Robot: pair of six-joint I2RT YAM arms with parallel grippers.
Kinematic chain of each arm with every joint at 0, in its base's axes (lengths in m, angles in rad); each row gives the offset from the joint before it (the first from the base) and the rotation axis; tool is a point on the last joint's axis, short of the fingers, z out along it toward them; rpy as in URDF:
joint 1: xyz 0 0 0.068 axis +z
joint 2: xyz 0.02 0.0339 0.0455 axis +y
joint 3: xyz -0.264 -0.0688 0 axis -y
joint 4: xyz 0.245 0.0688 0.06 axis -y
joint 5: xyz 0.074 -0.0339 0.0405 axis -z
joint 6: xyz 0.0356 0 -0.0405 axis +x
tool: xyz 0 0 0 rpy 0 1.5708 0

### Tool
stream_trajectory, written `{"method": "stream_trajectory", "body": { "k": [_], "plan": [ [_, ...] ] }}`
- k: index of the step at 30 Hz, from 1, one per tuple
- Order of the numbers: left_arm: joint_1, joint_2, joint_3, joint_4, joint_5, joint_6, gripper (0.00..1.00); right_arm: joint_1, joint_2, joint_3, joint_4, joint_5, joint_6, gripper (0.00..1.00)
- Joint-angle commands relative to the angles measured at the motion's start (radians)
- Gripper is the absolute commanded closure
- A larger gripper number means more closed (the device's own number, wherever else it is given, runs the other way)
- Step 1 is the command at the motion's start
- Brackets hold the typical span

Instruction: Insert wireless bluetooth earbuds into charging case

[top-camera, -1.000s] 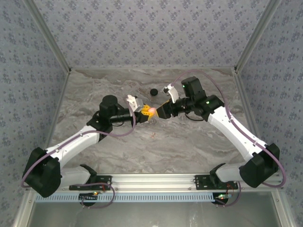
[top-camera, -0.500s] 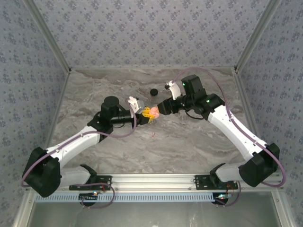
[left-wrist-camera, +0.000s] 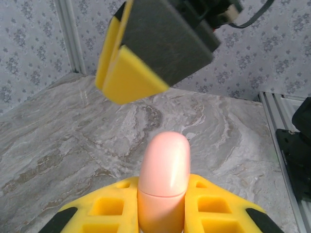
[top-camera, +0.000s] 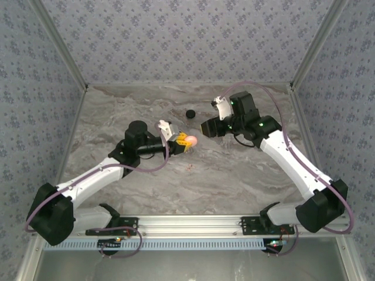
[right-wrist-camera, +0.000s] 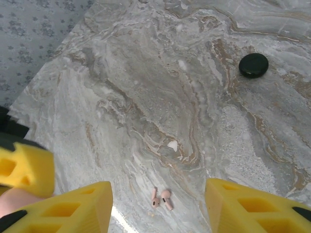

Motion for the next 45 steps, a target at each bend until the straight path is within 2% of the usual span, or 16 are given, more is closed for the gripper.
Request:
{"method": "stream_trajectory", "body": {
  "k": [1,7,22,33,45],
  "plan": [
    [-0.002,0.010,0.006,0.042,-0.046,-0.031,0.86,0.008,-0.046,-0.020,-0.002,-0.102,-0.044,0.46],
    [-0.003,0.031,0.026,0.053,-0.018,-0.053,0.86,0.041,-0.049,-0.021,-0.031,-0.200,-0.112,0.43],
    [-0.003,0.019,0.043,0.075,0.064,-0.097,0.87,0.068,0.019,0.001,-0.080,-0.129,-0.136,0.41],
    [-0.003,0.008,0.042,0.072,0.144,-0.078,0.88,0.040,0.021,0.000,-0.040,-0.024,-0.064,0.42],
    [-0.012,0.000,0.046,0.065,0.172,-0.054,0.88,0.028,0.035,0.003,-0.021,-0.062,-0.056,0.42]
  ]
}}
